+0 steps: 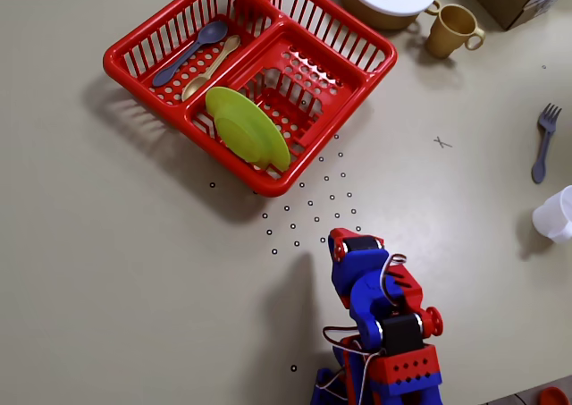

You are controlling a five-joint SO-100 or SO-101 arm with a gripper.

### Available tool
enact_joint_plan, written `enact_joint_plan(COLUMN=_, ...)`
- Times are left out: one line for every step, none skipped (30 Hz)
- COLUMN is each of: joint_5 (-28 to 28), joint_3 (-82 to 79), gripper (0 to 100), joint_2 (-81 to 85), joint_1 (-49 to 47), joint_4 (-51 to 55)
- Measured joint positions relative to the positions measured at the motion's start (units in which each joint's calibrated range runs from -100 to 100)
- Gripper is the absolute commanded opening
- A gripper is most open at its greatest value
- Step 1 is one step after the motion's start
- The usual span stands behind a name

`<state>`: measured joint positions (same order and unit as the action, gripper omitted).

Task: Grasp the plate, place it on the cross drawn on the table.

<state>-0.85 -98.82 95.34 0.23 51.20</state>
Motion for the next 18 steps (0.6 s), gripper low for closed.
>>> enact_joint_plan(joint_5=0.0, joint_3=0.0, gripper=0, joint_2=0.0, joint_1=0.0, joint_4=0.0)
enact_joint_plan(joint_5=0.0, joint_3=0.0, gripper=0, joint_2=0.0, joint_1=0.0, joint_4=0.0)
enact_joint_plan(joint_5=0.0, joint_3=0.0, gripper=0, joint_2=0.0, joint_1=0.0, joint_4=0.0)
enact_joint_plan(joint_5=0.0, joint_3=0.0, gripper=0, joint_2=0.0, joint_1=0.0, joint_4=0.0)
enact_joint_plan(joint_5=0.0, joint_3=0.0, gripper=0, joint_2=0.0, joint_1=0.0, joint_4=0.0)
enact_joint_plan(joint_5=0.0, joint_3=0.0, gripper=0, joint_2=0.0, joint_1=0.0, joint_4=0.0)
enact_joint_plan(joint_5=0.0, joint_3=0.0, gripper=0, joint_2=0.0, joint_1=0.0, joint_4=0.0)
enact_joint_plan(joint_5=0.0, joint_3=0.0, gripper=0, joint_2=0.0, joint_1=0.0, joint_4=0.0)
enact_joint_plan(joint_5=0.0, joint_3=0.0, gripper=0, joint_2=0.0, joint_1=0.0, joint_4=0.0)
enact_joint_plan(joint_5=0.1, joint_3=0.0, gripper=0, joint_2=0.0, joint_1=0.0, joint_4=0.0)
enact_joint_plan(joint_5=0.29, joint_3=0.0, gripper=2, joint_2=0.0, joint_1=0.0, joint_4=0.0)
enact_joint_plan(joint_5=0.44, joint_3=0.0, gripper=5, joint_2=0.0, joint_1=0.0, joint_4=0.0)
enact_joint_plan(joint_5=0.73, joint_3=0.0, gripper=7, joint_2=0.0, joint_1=-0.36, joint_4=0.0)
enact_joint_plan(joint_5=1.17, joint_3=0.0, gripper=8, joint_2=0.0, joint_1=-0.73, joint_4=0.0)
enact_joint_plan(joint_5=1.37, joint_3=0.0, gripper=8, joint_2=0.0, joint_1=-1.09, joint_4=0.0)
enact_joint_plan(joint_5=1.42, joint_3=0.0, gripper=9, joint_2=0.0, joint_1=-1.46, joint_4=0.0)
enact_joint_plan(joint_5=1.42, joint_3=0.0, gripper=10, joint_2=0.0, joint_1=-1.64, joint_4=0.0)
enact_joint_plan(joint_5=1.42, joint_3=0.0, gripper=12, joint_2=0.0, joint_1=-1.55, joint_4=0.0)
